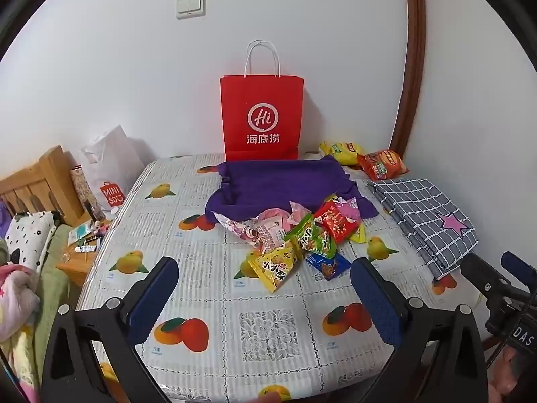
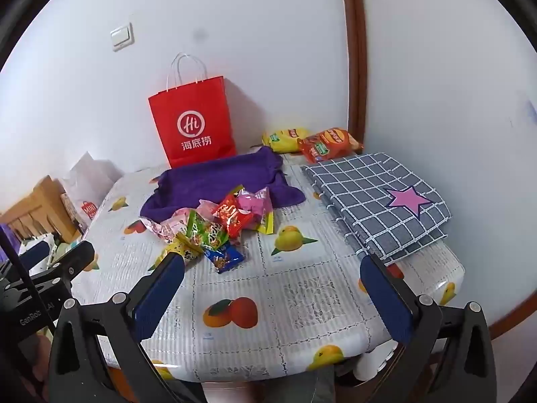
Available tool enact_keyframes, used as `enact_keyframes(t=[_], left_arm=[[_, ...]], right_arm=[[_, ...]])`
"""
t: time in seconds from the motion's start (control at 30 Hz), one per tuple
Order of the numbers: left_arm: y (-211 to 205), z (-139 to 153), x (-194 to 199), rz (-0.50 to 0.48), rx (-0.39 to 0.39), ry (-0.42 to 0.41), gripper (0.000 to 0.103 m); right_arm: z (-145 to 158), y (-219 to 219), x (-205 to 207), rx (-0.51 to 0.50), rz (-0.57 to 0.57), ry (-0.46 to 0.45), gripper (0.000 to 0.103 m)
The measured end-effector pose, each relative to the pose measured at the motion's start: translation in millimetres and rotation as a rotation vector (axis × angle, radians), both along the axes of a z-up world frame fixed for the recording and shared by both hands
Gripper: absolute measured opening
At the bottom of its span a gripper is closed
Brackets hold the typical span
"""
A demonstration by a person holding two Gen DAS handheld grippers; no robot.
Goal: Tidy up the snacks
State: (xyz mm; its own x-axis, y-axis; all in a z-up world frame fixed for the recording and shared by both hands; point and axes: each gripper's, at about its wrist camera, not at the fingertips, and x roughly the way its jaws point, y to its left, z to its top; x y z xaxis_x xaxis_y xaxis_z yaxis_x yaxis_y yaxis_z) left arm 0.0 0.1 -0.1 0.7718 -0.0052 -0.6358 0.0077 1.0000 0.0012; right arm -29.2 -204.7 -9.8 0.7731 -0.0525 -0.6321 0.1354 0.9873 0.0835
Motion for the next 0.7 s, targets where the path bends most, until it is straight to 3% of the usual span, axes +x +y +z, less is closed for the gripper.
enact_keyframes(t=[0.13, 0.23, 0.43, 0.7], left_arm=[[-1, 0, 1, -0.004, -0.011, 0.009, 0.103], [-1, 8, 6, -0.019, -0.016, 0.007, 0.103], [2, 4, -1, -0.017, -0.023, -0.032, 0.103], [11, 2, -1, -0.008, -0.050, -0.024, 0.103]], right_arm=[[2, 12, 1, -0.089, 0.016, 0.002, 0.103], [9, 18, -8, -0.065, 0.022, -0.037, 0.103], [10, 21, -7, -0.051, 0.027, -0.023, 0.103], [12, 29, -9, -0.058, 0.034, -0.032, 0.103]])
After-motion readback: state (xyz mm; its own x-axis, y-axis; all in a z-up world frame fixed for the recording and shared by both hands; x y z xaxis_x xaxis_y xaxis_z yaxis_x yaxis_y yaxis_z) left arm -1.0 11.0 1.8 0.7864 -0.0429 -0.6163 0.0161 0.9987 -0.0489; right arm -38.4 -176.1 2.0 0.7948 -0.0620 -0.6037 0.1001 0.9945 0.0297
